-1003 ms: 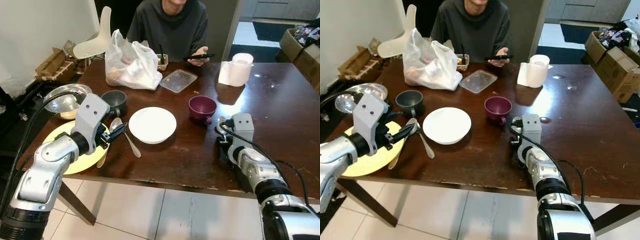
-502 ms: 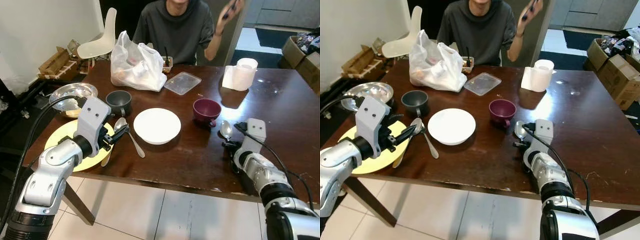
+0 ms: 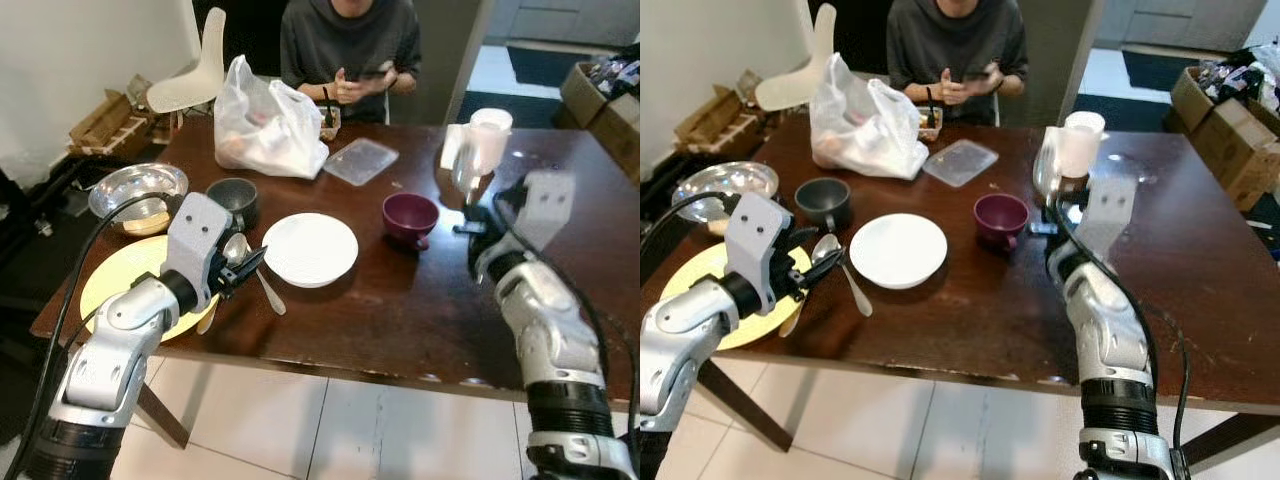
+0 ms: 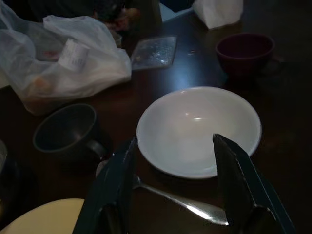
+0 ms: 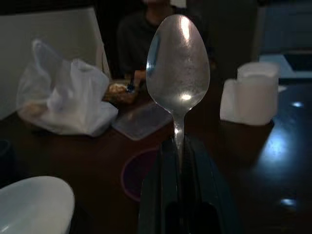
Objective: Setting the table
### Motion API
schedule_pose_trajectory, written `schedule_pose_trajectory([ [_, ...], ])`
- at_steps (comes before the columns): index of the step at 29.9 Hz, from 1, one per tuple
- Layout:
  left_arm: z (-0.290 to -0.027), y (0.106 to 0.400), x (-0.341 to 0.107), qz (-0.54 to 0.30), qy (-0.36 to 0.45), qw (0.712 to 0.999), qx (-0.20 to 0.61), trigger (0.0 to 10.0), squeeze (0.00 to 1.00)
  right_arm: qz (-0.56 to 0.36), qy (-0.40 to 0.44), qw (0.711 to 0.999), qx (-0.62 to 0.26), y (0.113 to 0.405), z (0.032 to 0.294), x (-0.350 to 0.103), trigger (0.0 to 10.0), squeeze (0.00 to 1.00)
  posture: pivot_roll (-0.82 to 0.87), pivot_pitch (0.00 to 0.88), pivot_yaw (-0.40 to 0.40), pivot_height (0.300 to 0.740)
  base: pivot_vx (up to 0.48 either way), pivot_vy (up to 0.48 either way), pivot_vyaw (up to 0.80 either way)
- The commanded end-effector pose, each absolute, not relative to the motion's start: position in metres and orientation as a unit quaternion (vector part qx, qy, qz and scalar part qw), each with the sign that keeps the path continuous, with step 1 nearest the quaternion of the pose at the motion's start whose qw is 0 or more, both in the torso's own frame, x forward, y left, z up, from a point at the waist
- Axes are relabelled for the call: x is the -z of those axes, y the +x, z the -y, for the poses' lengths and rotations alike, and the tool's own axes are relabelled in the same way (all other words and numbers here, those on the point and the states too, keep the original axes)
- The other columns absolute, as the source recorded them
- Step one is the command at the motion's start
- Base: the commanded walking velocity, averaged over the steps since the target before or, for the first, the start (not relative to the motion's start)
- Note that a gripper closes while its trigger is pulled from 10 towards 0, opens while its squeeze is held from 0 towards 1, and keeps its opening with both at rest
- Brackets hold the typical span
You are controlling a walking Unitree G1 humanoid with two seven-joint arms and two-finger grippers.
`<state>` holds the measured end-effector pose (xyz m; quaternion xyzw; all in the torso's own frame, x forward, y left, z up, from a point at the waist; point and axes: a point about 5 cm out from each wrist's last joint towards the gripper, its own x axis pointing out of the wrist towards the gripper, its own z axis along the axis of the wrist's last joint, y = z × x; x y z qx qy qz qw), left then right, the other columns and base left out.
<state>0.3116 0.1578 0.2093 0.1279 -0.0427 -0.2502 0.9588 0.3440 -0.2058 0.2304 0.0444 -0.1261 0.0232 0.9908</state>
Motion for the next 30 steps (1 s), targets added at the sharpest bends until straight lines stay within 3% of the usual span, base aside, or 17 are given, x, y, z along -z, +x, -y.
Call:
schedule_pose_trajectory([
  [1, -0.157, 0.313, -0.205, 0.037, 0.120, 0.960, 0.251, 10.0, 0.00, 0.120, 0.050, 0.991, -0.008, 0.337, 0.201, -0.225, 10.0, 0.00, -0.03, 0.000, 0.102, 0.740, 0.000, 0.000, 0.00],
  [9, -0.150, 0.314, -0.200, 0.036, 0.104, 0.965, 0.239, 10.0, 0.00, 0.141, 0.039, 0.989, 0.018, 0.322, 0.193, -0.216, 10.0, 0.00, -0.04, 0.000, 0.098, 0.740, 0.000, 0.000, 0.00],
  [18, -0.160, 0.309, -0.184, 0.023, 0.093, 0.985, 0.142, 10.0, 0.00, 0.120, 0.042, 0.991, 0.046, 0.300, 0.190, -0.188, 10.0, 0.00, -0.03, 0.000, 0.098, 0.740, 0.000, 0.000, 0.00],
  [30, -0.162, 0.316, -0.195, 0.047, 0.093, 0.989, 0.108, 10.0, 0.00, 0.120, 0.040, 0.991, 0.049, 0.302, 0.187, -0.186, 10.0, 0.00, -0.03, 0.000, 0.097, 0.740, 0.000, 0.000, 0.00],
])
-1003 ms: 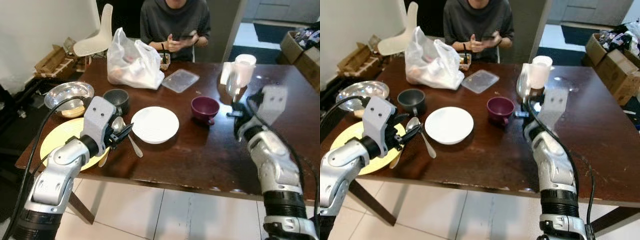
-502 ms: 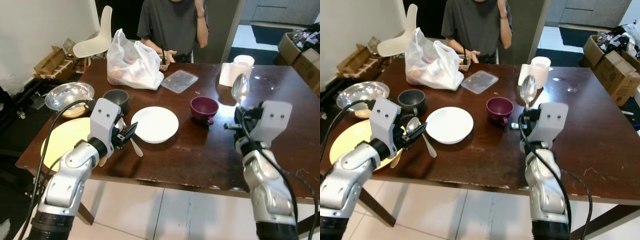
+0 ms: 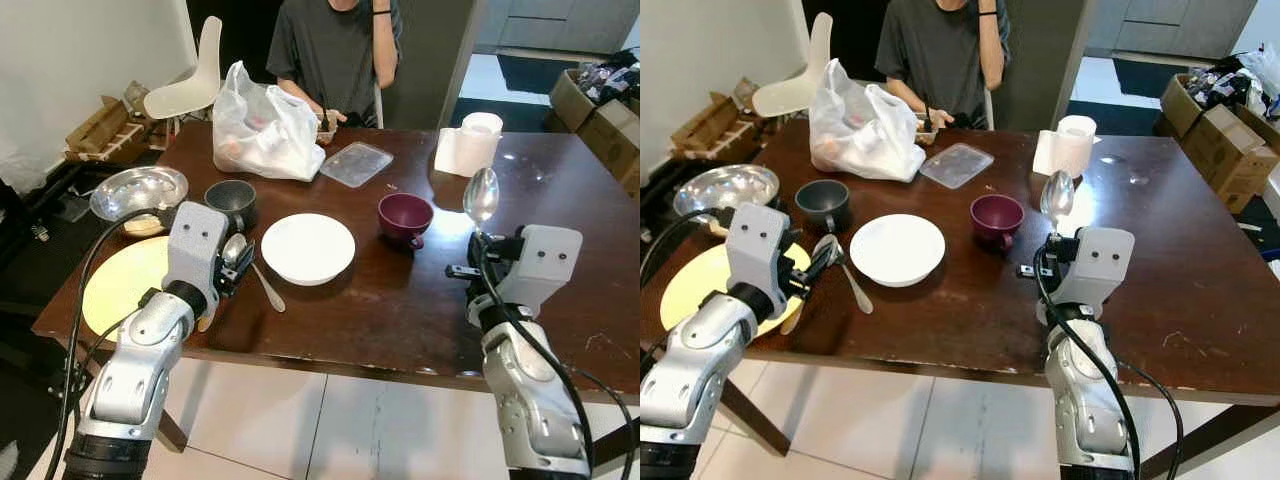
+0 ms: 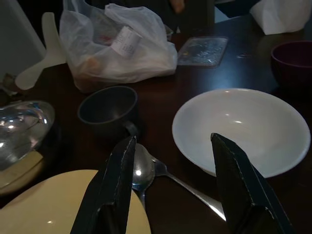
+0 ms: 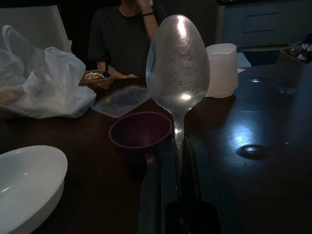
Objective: Setting the table
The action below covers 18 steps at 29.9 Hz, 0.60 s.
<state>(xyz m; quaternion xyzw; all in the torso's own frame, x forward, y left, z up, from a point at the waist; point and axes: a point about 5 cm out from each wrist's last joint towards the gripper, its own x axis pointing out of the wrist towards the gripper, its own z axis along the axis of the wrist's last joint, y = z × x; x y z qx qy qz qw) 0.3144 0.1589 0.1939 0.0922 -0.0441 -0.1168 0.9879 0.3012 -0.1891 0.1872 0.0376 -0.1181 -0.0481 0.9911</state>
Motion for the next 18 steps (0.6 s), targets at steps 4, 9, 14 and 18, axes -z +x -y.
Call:
schedule_pose_trajectory([
  [4, -0.1606, 0.3156, -0.1964, 0.051, 0.083, 0.990, 0.104, 10.0, 0.00, 0.119, 0.041, 0.991, 0.049, 0.3016, 0.1862, -0.1865, 10.0, 0.00, -0.03, 0.000, 0.097, 0.740, 0.000, 0.000, 0.00],
  [9, -0.1591, 0.3154, -0.1980, 0.055, 0.080, 0.990, 0.102, 10.0, 0.00, 0.118, 0.043, 0.991, 0.049, 0.3023, 0.1851, -0.1868, 10.0, 0.00, -0.03, 0.000, 0.097, 0.740, 0.000, 0.000, 0.00],
  [14, -0.1571, 0.3159, -0.1989, 0.057, 0.076, 0.990, 0.101, 10.0, 0.00, 0.117, 0.043, 0.991, 0.049, 0.3031, 0.1844, -0.1869, 10.0, 0.00, -0.02, 0.000, 0.096, 0.740, 0.000, 0.000, 0.00],
  [18, -0.1563, 0.3161, -0.1988, 0.057, 0.073, 0.991, 0.101, 10.0, 0.00, 0.116, 0.043, 0.991, 0.049, 0.3034, 0.1840, -0.1865, 10.0, 0.00, -0.02, 0.000, 0.097, 0.740, 0.000, 0.000, 0.00],
])
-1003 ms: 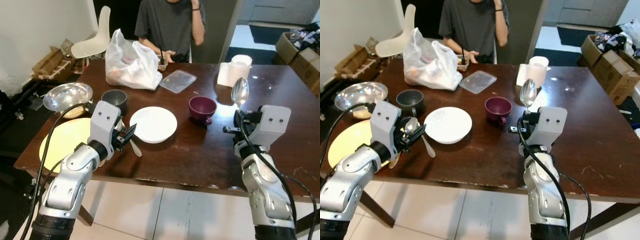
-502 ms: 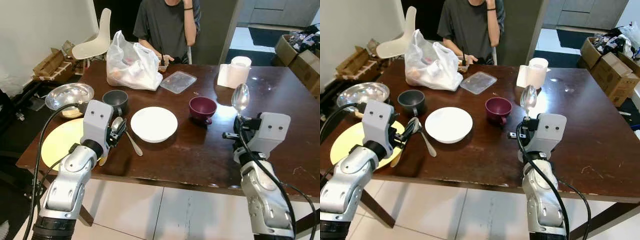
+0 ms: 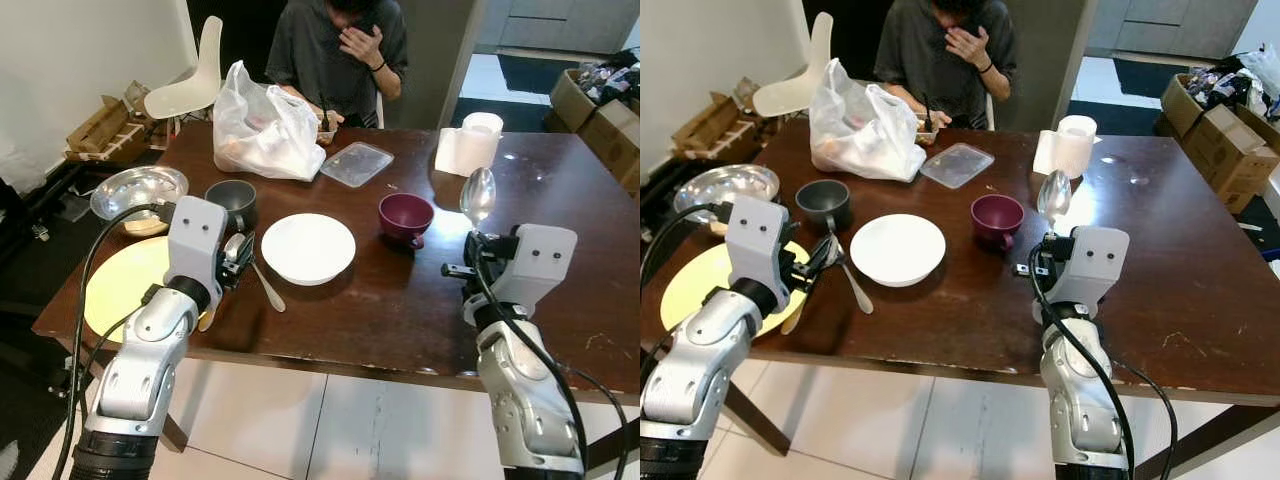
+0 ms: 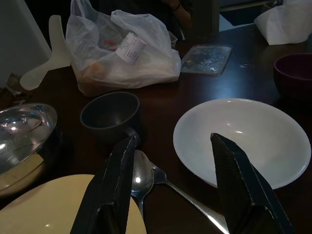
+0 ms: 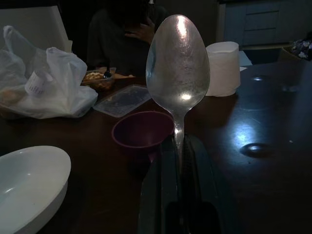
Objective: Setting the table
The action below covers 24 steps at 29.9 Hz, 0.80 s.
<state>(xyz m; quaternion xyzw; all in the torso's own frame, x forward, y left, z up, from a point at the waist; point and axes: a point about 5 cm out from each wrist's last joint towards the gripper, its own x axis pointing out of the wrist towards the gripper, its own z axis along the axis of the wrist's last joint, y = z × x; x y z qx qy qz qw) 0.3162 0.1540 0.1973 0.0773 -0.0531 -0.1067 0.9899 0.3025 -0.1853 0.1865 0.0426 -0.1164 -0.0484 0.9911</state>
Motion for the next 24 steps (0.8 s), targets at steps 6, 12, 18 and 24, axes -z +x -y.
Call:
schedule_pose_trajectory([
  [6, -0.1569, 0.3149, -0.2001, 0.058, 0.070, 0.990, 0.103, 10.0, 0.00, 0.112, 0.043, 0.992, 0.050, 0.3035, 0.1835, -0.1846, 10.0, 0.00, -0.02, 0.000, 0.097, 0.740, -0.044, 0.000, 0.00],
  [12, -0.1581, 0.3135, -0.2002, 0.058, 0.071, 0.990, 0.104, 10.0, 0.00, 0.108, 0.043, 0.992, 0.049, 0.3034, 0.1831, -0.1830, 10.0, 0.00, -0.02, 0.000, 0.096, 0.740, -0.306, 0.000, 0.00],
  [18, -0.1587, 0.3130, -0.1997, 0.059, 0.072, 0.990, 0.103, 10.0, 0.00, 0.108, 0.043, 0.992, 0.047, 0.3048, 0.1825, -0.1828, 10.0, 0.00, -0.02, 0.000, 0.094, 0.740, -0.304, 0.000, 0.00],
  [24, -0.1584, 0.3130, -0.1987, 0.058, 0.073, 0.990, 0.105, 10.0, 0.00, 0.106, 0.042, 0.992, 0.048, 0.3049, 0.1831, -0.1818, 10.0, 0.00, -0.02, 0.000, 0.095, 0.740, -0.297, 0.000, 0.00],
])
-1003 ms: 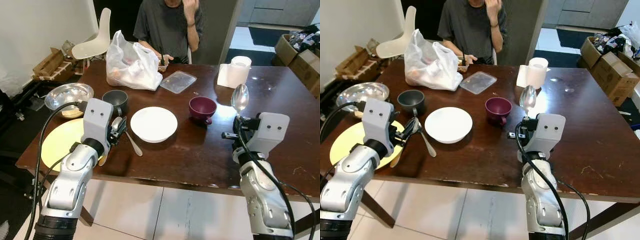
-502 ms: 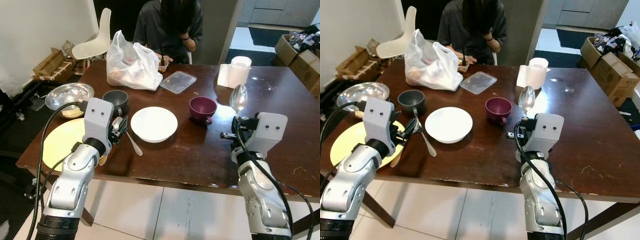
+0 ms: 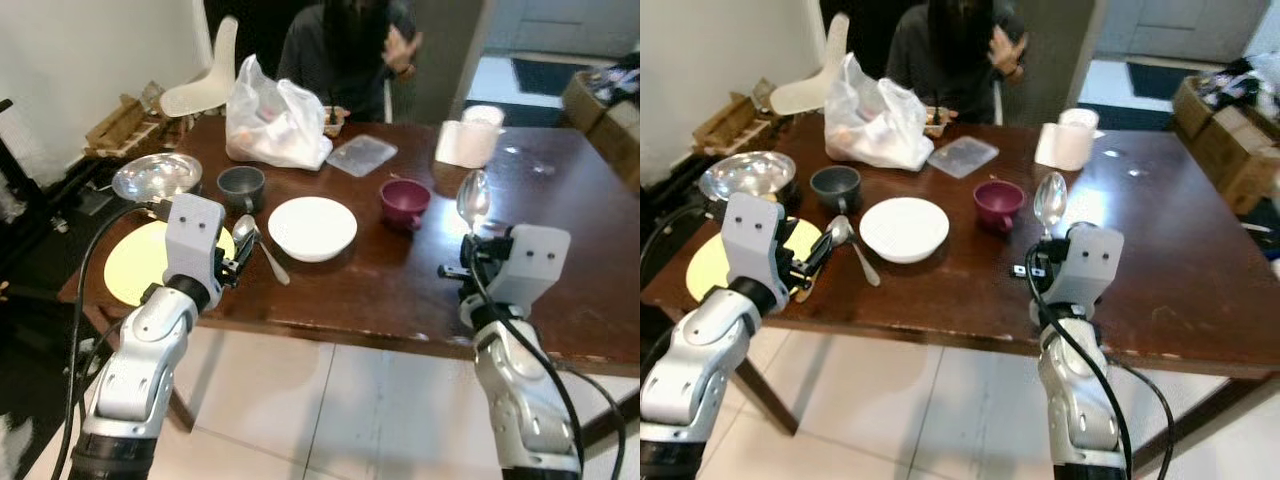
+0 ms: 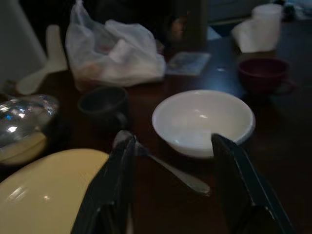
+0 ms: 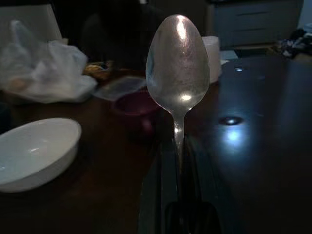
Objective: Setting the table
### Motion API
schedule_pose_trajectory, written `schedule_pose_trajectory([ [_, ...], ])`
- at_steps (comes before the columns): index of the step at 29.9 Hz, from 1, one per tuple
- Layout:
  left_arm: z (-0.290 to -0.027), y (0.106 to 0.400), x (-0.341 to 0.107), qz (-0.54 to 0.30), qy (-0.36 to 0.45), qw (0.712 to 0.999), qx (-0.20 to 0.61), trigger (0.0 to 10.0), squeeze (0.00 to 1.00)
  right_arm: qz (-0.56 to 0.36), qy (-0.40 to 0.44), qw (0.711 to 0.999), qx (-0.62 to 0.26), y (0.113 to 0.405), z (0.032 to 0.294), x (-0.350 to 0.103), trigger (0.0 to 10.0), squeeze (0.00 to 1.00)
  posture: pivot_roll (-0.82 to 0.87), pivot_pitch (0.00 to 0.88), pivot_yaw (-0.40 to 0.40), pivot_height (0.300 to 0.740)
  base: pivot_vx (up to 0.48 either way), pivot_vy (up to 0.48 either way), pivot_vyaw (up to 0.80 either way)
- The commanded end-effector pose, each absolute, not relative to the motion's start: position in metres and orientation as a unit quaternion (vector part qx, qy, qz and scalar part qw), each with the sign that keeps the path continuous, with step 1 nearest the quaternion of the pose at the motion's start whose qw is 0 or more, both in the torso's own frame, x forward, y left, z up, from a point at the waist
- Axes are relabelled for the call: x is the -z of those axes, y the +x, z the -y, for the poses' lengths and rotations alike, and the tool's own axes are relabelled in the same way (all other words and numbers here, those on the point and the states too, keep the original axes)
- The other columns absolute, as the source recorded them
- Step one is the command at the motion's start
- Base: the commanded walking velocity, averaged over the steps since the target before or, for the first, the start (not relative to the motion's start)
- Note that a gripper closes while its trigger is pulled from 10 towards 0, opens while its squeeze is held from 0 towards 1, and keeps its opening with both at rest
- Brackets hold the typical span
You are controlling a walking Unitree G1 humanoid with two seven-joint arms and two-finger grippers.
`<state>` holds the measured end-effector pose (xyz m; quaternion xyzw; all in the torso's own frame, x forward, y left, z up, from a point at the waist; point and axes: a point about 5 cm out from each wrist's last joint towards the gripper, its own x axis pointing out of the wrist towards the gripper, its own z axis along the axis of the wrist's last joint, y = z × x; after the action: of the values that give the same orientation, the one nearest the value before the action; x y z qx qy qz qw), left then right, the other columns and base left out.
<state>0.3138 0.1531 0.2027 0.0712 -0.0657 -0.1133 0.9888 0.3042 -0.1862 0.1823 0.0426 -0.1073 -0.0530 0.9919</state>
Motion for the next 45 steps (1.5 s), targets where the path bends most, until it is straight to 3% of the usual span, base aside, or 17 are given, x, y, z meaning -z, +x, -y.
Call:
schedule_pose_trajectory([
  [1, -0.1583, 0.3132, -0.1988, 0.058, 0.073, 0.990, 0.105, 10.0, 0.00, 0.106, 0.042, 0.992, 0.048, 0.3049, 0.1831, -0.1817, 10.0, 0.00, -0.02, 0.000, 0.097, 0.740, -0.285, 0.000, 0.00],
  [17, -0.1559, 0.3137, -0.1979, 0.056, 0.075, 0.989, 0.111, 10.0, 0.00, 0.101, 0.045, 0.992, 0.055, 0.3048, 0.1851, -0.1795, 10.0, 0.00, -0.02, 0.000, 0.100, 0.740, -0.018, 0.000, 0.00],
  [45, -0.1556, 0.3148, -0.1916, 0.045, 0.070, 0.991, 0.109, 10.0, 0.00, 0.096, 0.056, 0.992, 0.053, 0.3066, 0.1853, -0.1788, 10.0, 0.00, -0.03, 0.000, 0.099, 0.740, 0.000, 0.000, -0.80],
])
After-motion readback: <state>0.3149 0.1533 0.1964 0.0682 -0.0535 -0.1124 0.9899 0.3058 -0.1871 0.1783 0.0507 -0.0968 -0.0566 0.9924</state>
